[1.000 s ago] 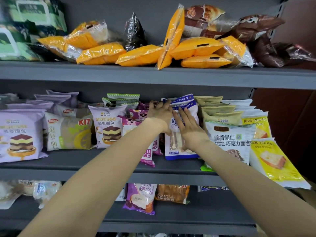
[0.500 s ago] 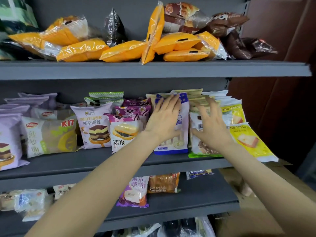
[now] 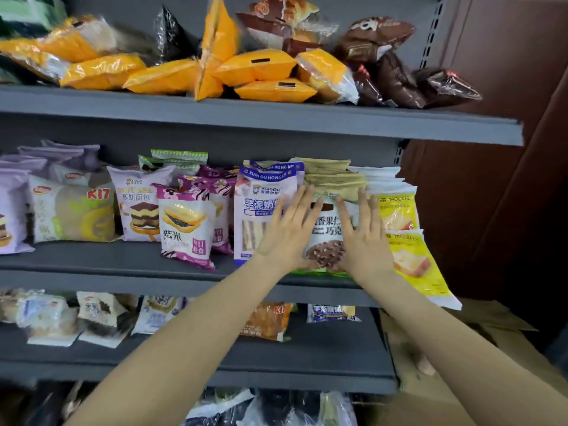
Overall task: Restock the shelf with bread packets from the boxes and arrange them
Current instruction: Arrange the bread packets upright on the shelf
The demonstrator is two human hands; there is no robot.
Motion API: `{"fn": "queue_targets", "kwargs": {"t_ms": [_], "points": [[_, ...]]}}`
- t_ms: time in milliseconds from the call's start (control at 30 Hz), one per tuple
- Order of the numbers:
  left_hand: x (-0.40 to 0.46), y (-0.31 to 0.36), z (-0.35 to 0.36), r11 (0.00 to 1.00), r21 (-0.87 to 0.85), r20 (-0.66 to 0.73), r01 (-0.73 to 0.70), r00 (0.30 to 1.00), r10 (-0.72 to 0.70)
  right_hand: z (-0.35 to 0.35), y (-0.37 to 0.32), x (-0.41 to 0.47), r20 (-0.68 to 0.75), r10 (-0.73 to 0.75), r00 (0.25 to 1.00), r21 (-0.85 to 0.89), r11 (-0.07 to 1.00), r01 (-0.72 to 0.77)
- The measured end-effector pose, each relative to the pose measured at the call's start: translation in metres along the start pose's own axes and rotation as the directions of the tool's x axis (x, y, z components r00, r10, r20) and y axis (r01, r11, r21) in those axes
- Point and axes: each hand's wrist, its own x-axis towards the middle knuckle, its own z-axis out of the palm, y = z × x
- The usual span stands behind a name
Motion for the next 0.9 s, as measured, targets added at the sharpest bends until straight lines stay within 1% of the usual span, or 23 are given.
{"fn": "queue_targets", "kwargs": {"t_ms": [67,133,200,300,367,467,533,600,700,733,800,867,900], "points": [[-0.002,0.001,0.0,0.995,0.073,-0.019,0.067,0.998,-0.066,0.007,0.0,0.003,-0.059,-0.104,0.993,-0.041,0.994,0.101],[-0.006,0.0,0.003,0.987,0.109,-0.041,0.118,0.993,-0.115,0.009,-0.001,0.006,-0.054,-0.145,0.988,-0.067,0.988,0.141],[-0.008,-0.003,0.006,0.984,0.094,-0.049,0.151,0.988,-0.147,0.01,0.001,0.01,-0.045,-0.143,0.989,-0.077,0.987,0.139],[-0.007,-0.002,0.002,0.984,0.063,0.018,0.166,0.986,-0.168,0.009,0.006,0.012,0.014,-0.137,0.99,-0.094,0.986,0.138],[-0.006,0.0,0.0,0.986,0.064,0.057,0.155,0.986,-0.159,0.007,0.007,0.011,0.067,-0.16,0.985,-0.093,0.982,0.166],[-0.008,-0.004,-0.004,0.985,0.056,0.067,0.163,0.984,-0.167,-0.001,0.008,0.009,0.14,-0.187,0.972,-0.015,0.981,0.191],[-0.009,-0.008,-0.006,0.982,0.052,0.074,0.181,0.98,-0.184,-0.006,0.006,0.005,0.088,-0.18,0.98,0.054,0.983,0.176],[-0.008,-0.009,-0.007,0.98,0.048,0.085,0.191,0.977,-0.194,-0.004,0.005,0.003,0.036,-0.159,0.987,0.046,0.986,0.158],[-0.006,-0.005,-0.013,0.979,0.0,0.098,0.204,0.974,-0.203,-0.004,0.002,0.002,0.079,-0.156,0.985,0.042,0.987,0.153],[-0.005,-0.003,-0.016,0.98,-0.023,0.09,0.2,0.976,-0.197,-0.004,0.002,0.003,0.098,-0.165,0.982,0.065,0.985,0.159],[-0.002,0.003,-0.023,0.986,-0.055,0.046,0.157,0.987,-0.155,-0.01,0.004,0.005,0.105,-0.167,0.98,0.184,0.972,0.146],[0.006,0.008,-0.03,0.996,-0.039,-0.014,0.086,0.996,-0.086,-0.021,0.012,0.013,0.073,-0.121,0.99,0.344,0.935,0.089],[0.012,0.01,-0.034,0.998,-0.01,-0.015,0.06,0.998,-0.06,-0.026,0.018,0.019,0.062,-0.097,0.993,0.383,0.921,0.066]]}}
